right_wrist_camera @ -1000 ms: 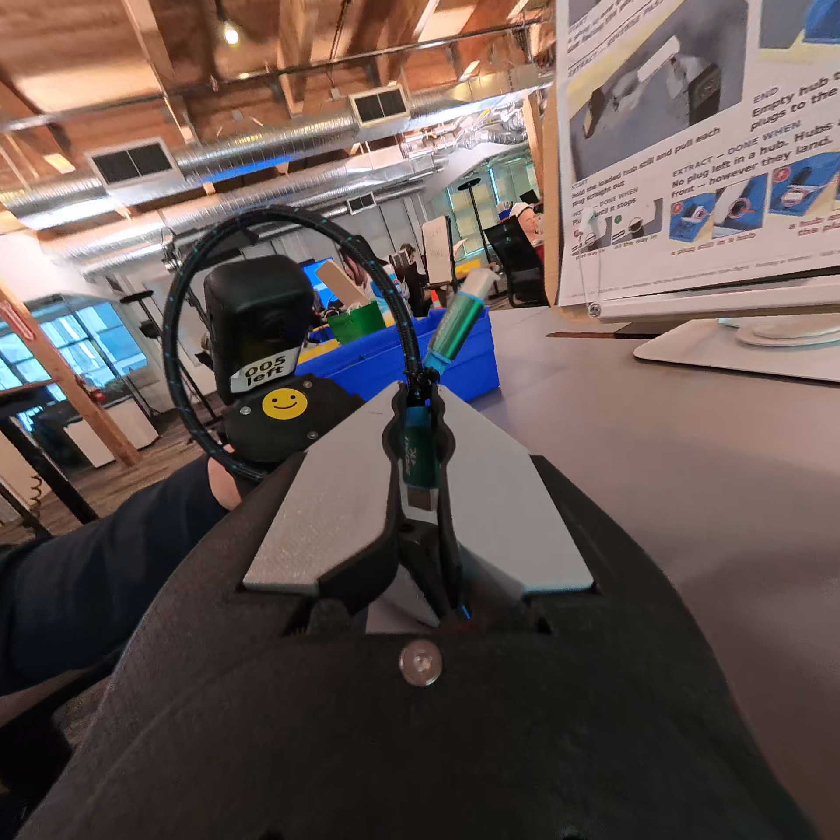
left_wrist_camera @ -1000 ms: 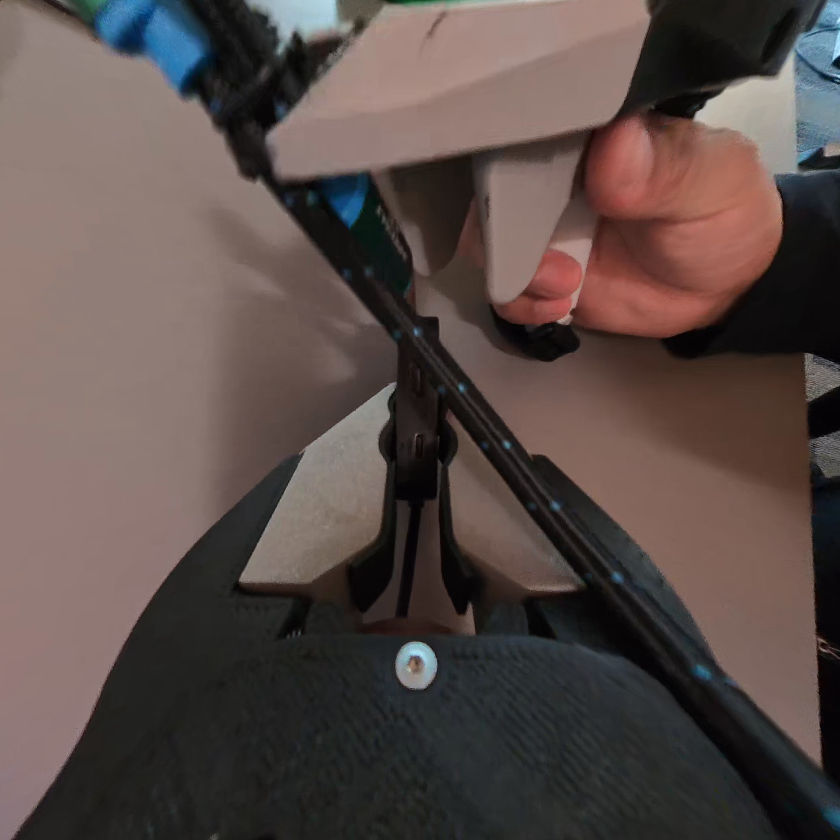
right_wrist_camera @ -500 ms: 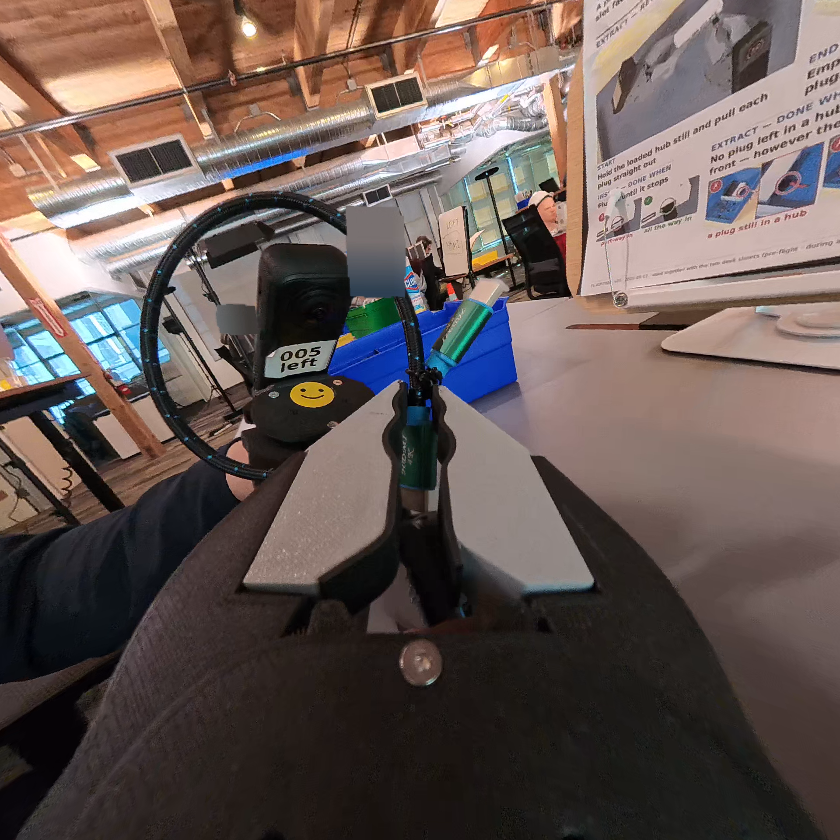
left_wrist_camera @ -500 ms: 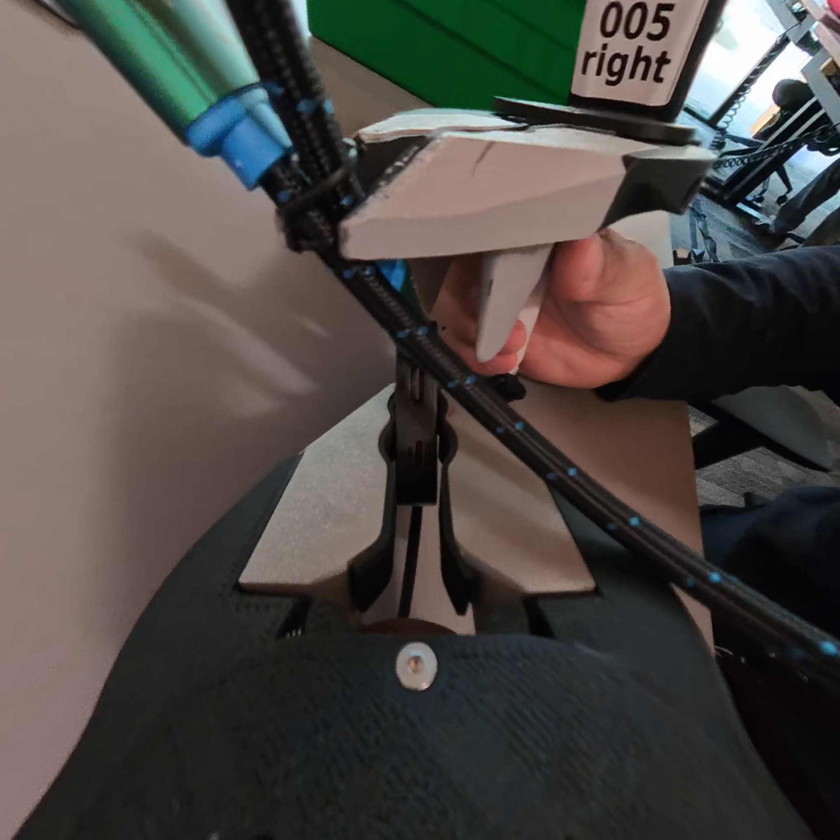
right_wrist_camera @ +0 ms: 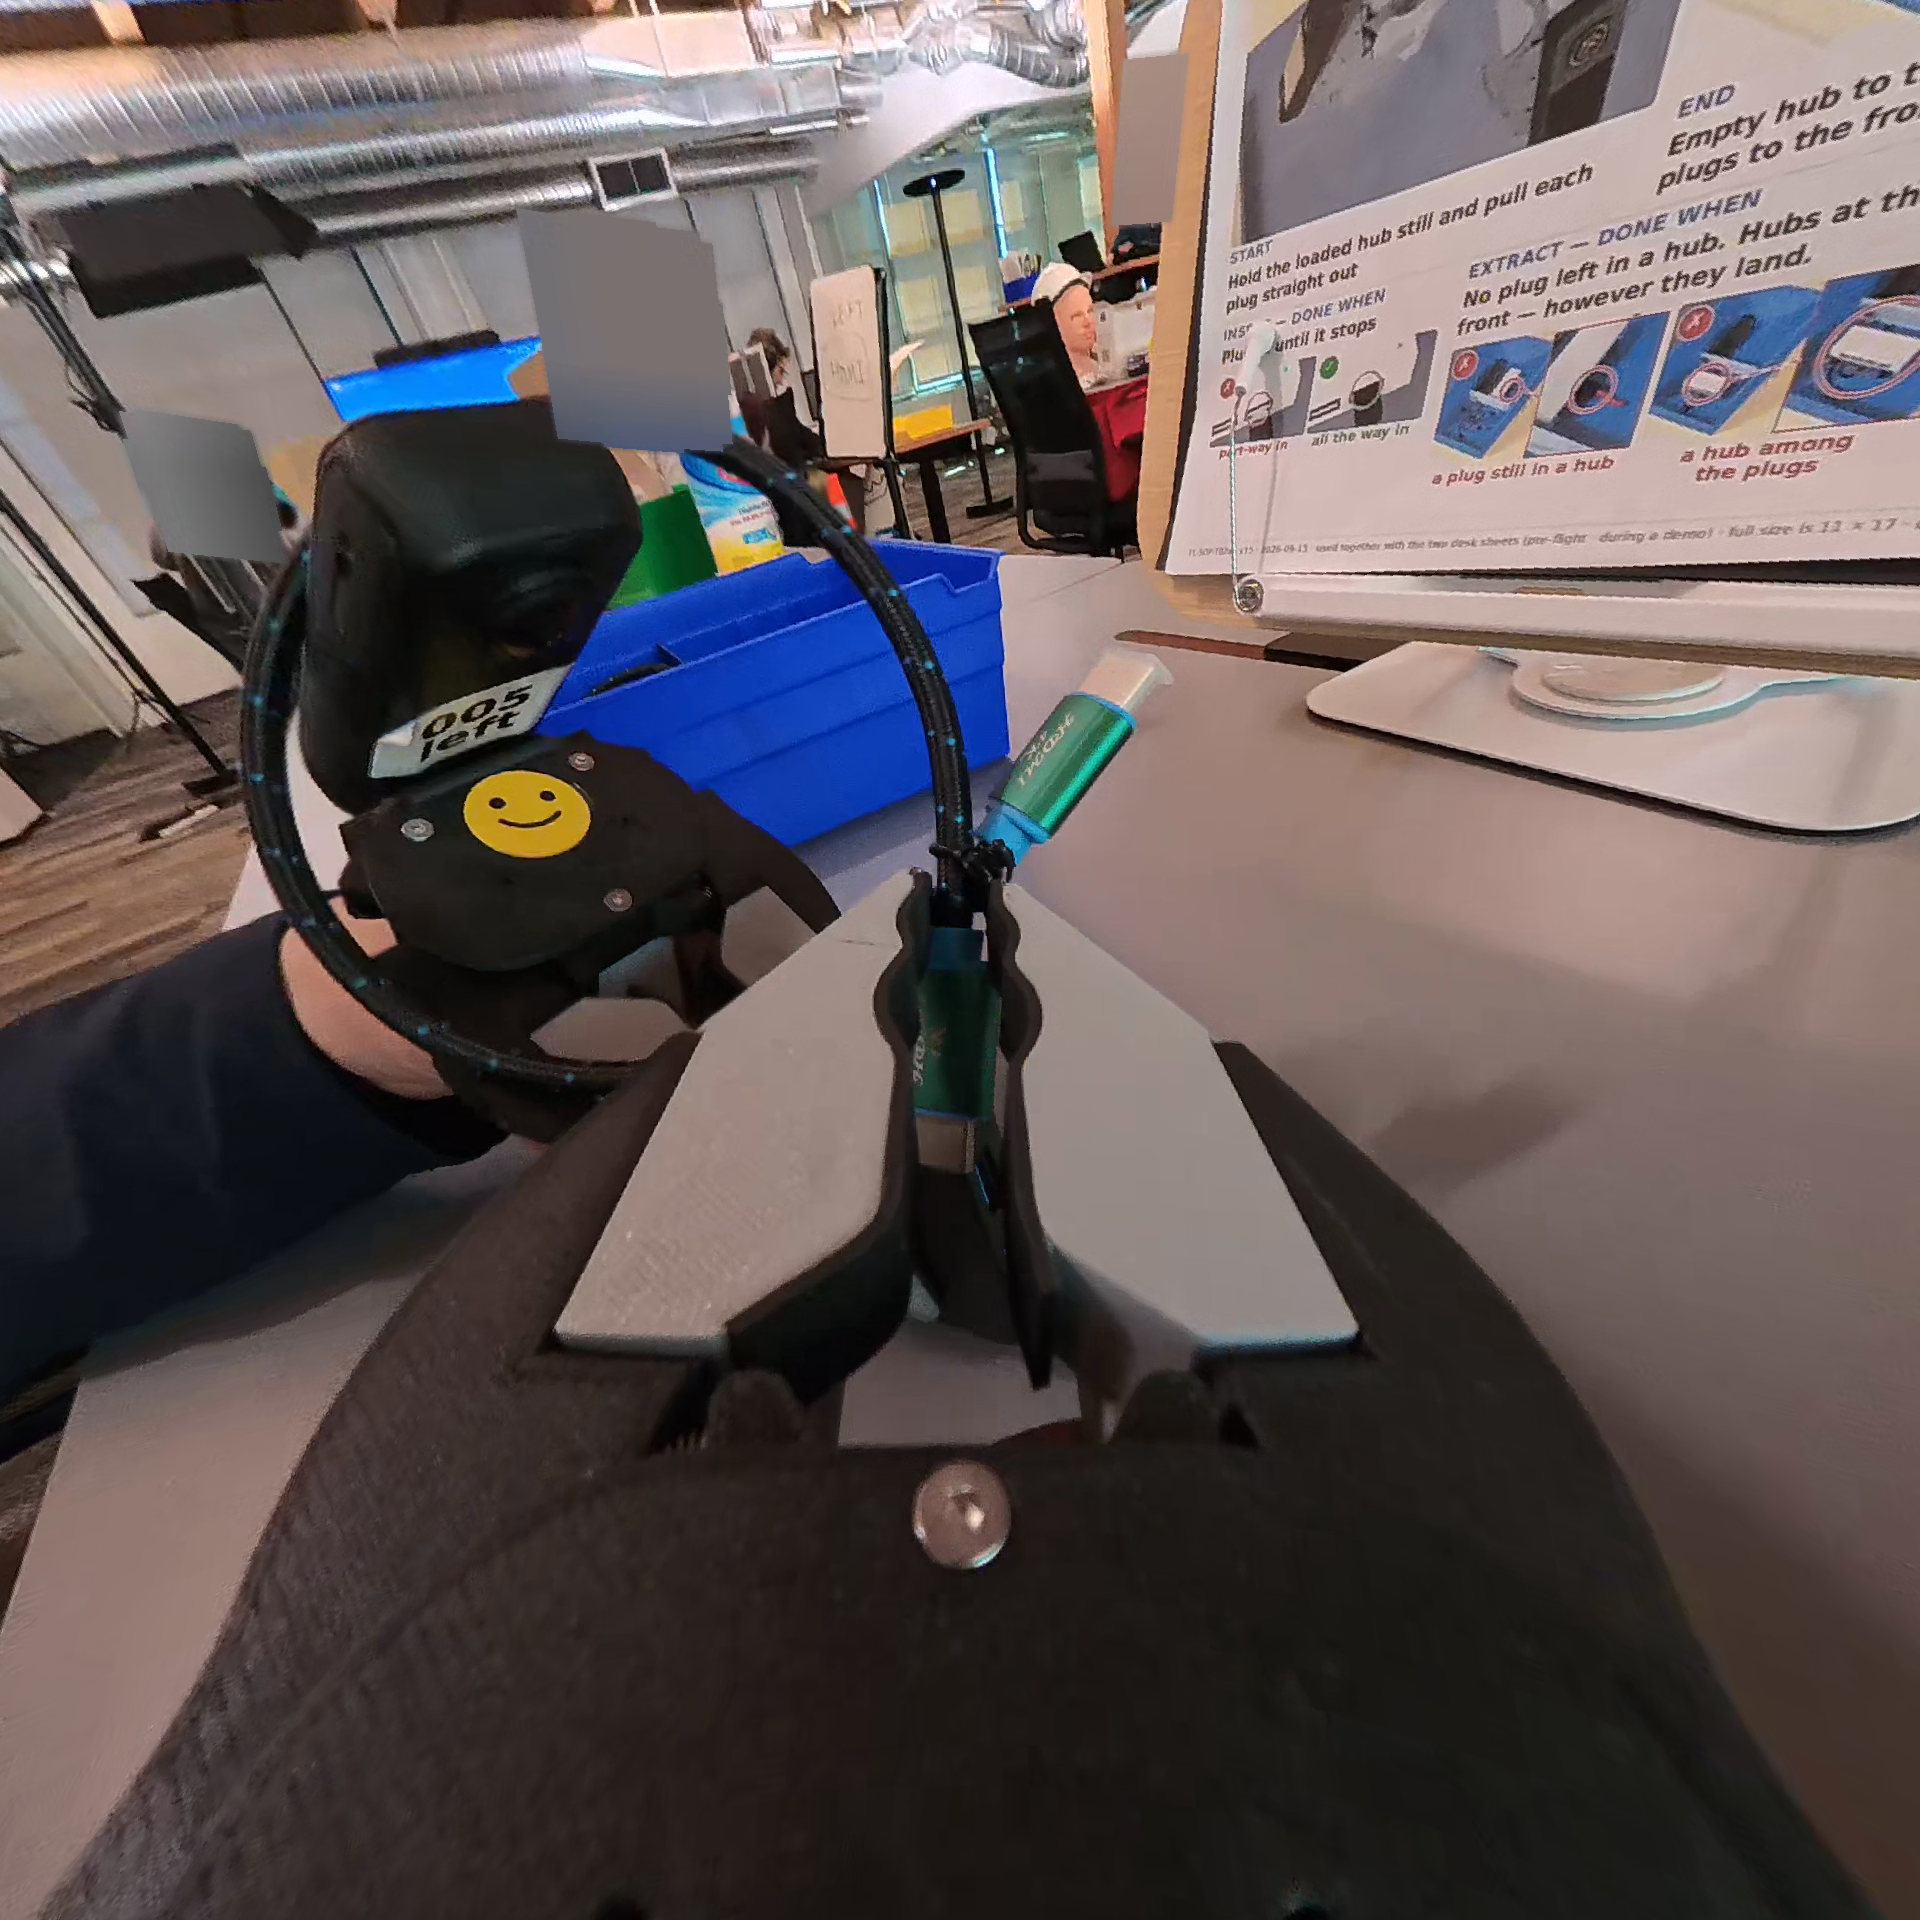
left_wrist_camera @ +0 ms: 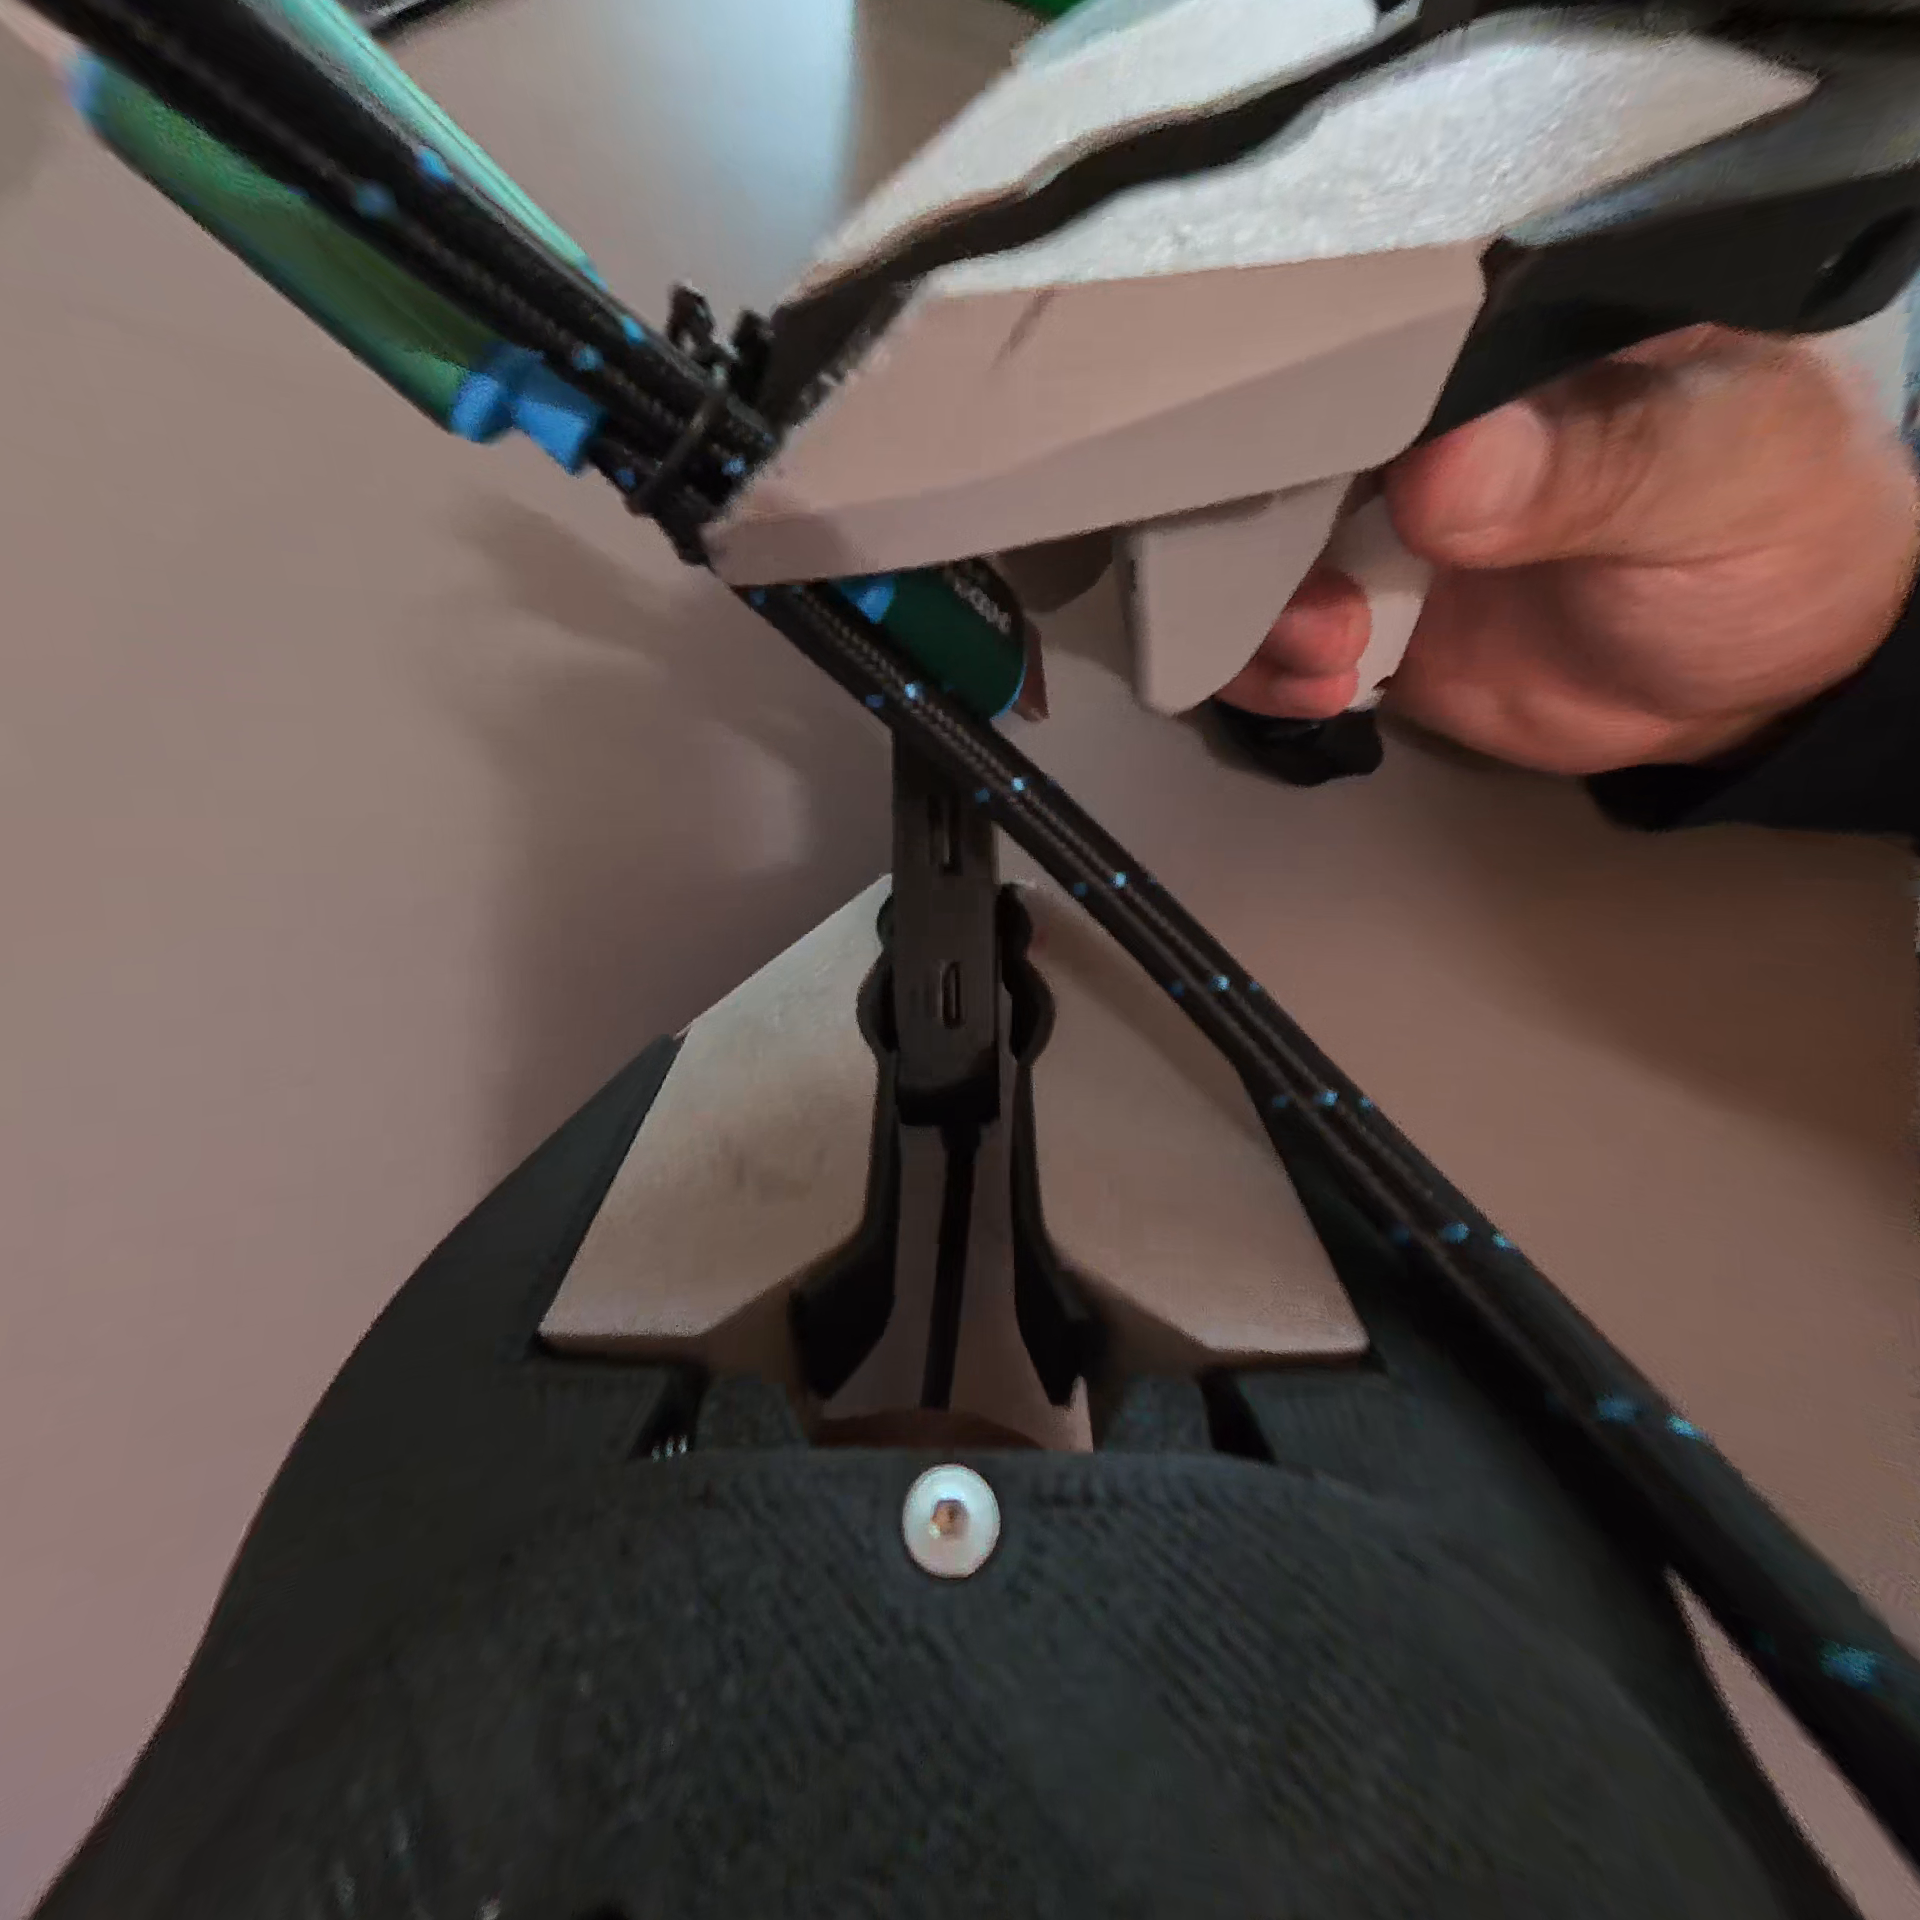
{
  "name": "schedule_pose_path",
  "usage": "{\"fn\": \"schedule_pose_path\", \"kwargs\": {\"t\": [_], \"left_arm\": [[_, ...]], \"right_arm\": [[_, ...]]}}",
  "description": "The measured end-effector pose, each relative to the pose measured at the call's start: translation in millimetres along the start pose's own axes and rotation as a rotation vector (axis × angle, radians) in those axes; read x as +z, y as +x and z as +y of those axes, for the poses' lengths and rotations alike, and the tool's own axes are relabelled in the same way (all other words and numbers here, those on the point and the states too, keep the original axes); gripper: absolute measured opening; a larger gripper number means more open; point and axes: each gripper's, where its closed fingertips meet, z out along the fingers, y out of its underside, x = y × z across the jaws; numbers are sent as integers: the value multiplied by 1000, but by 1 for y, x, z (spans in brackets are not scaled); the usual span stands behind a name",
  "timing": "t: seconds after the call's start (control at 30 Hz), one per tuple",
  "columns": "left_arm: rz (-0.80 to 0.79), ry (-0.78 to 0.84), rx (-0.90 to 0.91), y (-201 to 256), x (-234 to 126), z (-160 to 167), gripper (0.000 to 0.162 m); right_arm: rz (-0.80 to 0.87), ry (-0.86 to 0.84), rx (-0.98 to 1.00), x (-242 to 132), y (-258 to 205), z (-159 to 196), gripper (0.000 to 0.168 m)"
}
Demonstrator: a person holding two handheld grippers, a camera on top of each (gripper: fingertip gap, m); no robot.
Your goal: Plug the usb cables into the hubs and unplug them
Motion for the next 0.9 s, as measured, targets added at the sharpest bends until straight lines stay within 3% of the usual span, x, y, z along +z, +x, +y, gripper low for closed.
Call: {"fn": "schedule_pose_path", "kwargs": {"t": [0.1,0.33,0.7,0.8,0.9], "left_arm": [[-54,-85,47,-4,7,12,18],[-72,-87,53,-10,4,14,13],[-107,-88,63,-18,4,13,20],[-194,-82,68,-33,0,14,14],[-196,-85,53,-35,-1,15,13]], "right_arm": [[23,-26,-7,0,4,3,7],[70,-68,-8,-1,14,8,7],[102,-90,27,-7,23,11,7],[72,-10,93,-15,26,1,7],[-73,176,221,-32,21,-27,7]]}}
